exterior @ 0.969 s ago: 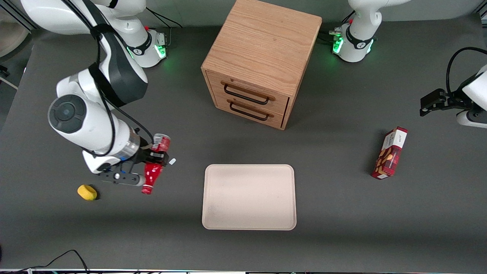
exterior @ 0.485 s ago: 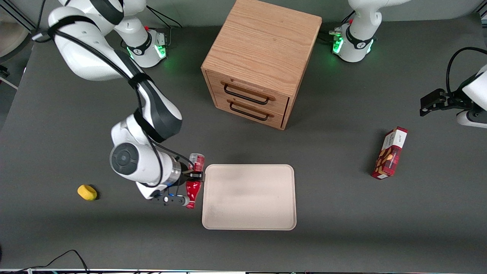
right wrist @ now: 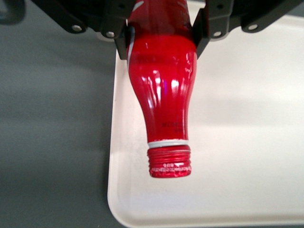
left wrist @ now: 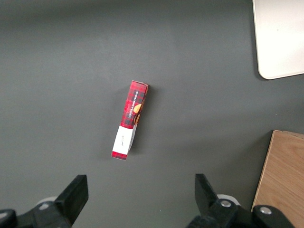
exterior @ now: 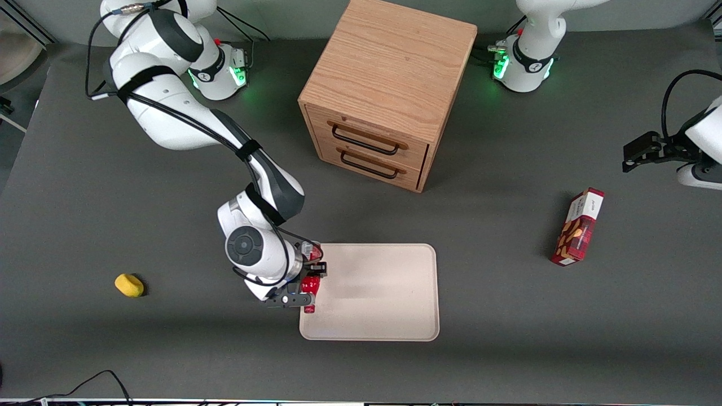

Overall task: Place coke bottle on tray
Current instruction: 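Carry the held bottle with the right gripper over the cream tray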

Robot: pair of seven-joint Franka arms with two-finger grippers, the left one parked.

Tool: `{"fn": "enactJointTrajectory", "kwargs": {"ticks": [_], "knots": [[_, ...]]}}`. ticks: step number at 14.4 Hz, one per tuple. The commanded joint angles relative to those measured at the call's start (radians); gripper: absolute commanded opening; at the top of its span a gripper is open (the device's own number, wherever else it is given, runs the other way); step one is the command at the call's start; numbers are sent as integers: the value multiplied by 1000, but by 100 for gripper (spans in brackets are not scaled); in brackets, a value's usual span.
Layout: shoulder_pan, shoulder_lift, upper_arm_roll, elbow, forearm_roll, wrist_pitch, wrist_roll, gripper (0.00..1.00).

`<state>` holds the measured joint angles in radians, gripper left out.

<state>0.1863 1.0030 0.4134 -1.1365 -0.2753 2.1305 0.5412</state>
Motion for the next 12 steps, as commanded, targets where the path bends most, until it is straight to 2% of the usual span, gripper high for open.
{"fn": "enactJointTrajectory", "kwargs": {"ticks": [1, 5, 6, 7, 8, 10, 12], "knots": [[5, 35, 5, 47, -33, 34, 11, 0], [7, 62, 5, 47, -33, 86, 69, 0], [5, 62, 5, 47, -33, 88, 71, 21], [7, 63, 5, 46, -35, 88, 77, 63], [13, 62, 5, 32, -48, 94, 89, 100], [16, 62, 5, 17, -97, 121, 92, 100], [16, 62, 5, 14, -99, 124, 92, 100]]}}
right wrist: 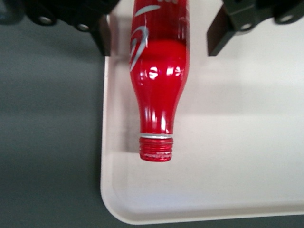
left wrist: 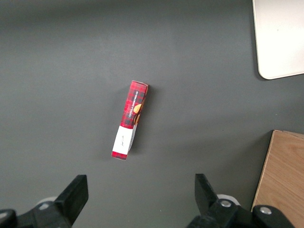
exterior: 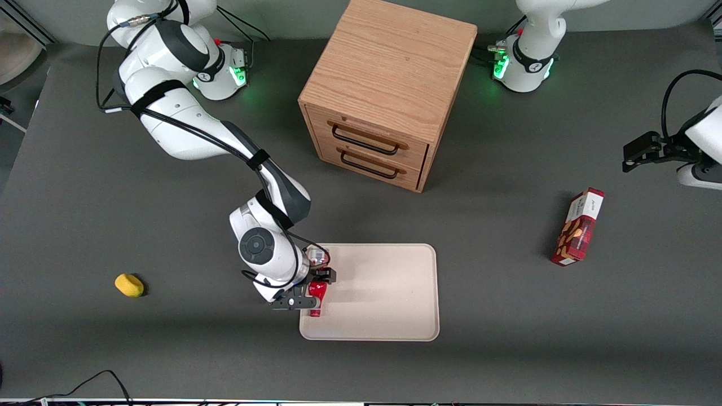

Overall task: Place coke bottle on tray
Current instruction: 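Lower the bottle onto the tray and open the right gripper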

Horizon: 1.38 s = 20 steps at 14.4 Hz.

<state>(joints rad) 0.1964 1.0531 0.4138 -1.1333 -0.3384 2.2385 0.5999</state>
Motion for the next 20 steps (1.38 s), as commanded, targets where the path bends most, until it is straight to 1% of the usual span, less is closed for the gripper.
{"fn": "enactJointTrajectory", "kwargs": {"ticks": [1, 4, 6, 17, 20], "knots": [[5, 11, 5, 10, -36, 16, 34, 100], [3, 11, 0, -2, -40, 16, 32, 100], [0, 11, 0, -5, -56, 16, 34, 100], [-6, -7, 11, 0, -54, 16, 32, 100], [-18, -59, 25, -2, -48, -13, 18, 100]]}}
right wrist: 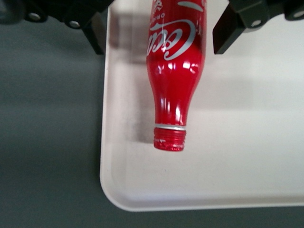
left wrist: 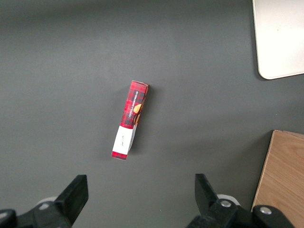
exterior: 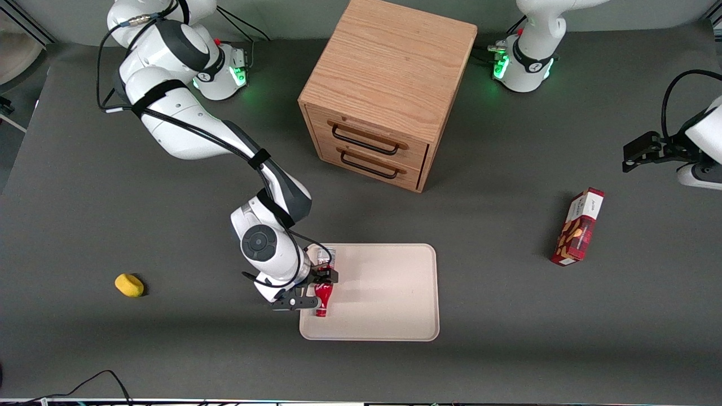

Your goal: Place coke bottle on tray

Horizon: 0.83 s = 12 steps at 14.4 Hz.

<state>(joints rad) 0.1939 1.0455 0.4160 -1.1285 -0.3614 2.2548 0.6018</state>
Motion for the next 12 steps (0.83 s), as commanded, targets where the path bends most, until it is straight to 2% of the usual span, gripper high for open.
{"fn": "enactJointTrajectory", "kwargs": {"ticks": [1, 4, 6, 9, 12], "knots": [[-39, -88, 41, -11, -27, -75, 16, 100], [-117, -255, 113, -43, -31, -277, 10, 100], [-151, -391, 116, -65, -16, -439, -26, 100], [-195, -575, 77, -62, 116, -634, -43, 100], [-195, -729, -47, -60, 205, -851, -118, 100]]}}
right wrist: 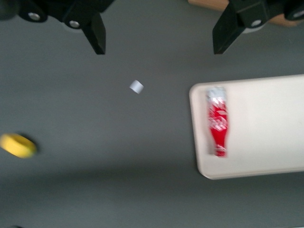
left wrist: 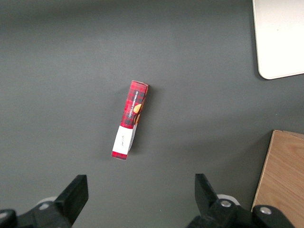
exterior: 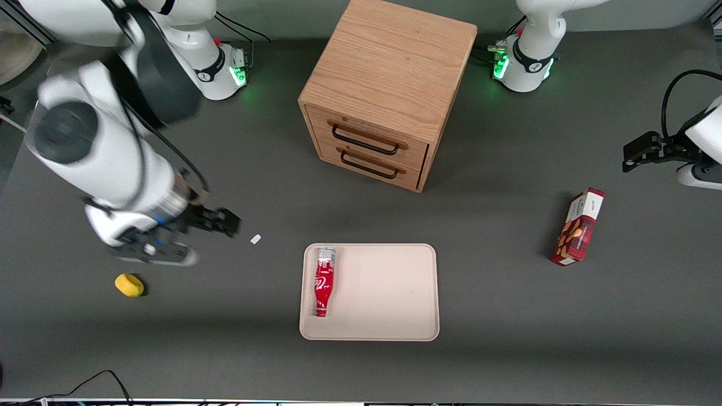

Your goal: Place coke bottle on tray

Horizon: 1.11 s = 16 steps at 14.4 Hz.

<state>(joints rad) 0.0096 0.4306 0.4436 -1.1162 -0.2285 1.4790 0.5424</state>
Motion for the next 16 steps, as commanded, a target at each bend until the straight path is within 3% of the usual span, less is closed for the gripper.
{"fn": "enactJointTrajectory", "kwargs": {"ticks": [1, 3, 7, 11, 16], "knots": [[-11, -168, -133, -77, 122, -129, -73, 100], [-7, -261, -259, -118, 220, -195, -110, 100], [0, -476, -394, -420, 241, -96, -223, 100], [3, -634, -398, -683, 241, 64, -225, 100], [7, -577, -387, -579, 239, 31, -214, 100]]}}
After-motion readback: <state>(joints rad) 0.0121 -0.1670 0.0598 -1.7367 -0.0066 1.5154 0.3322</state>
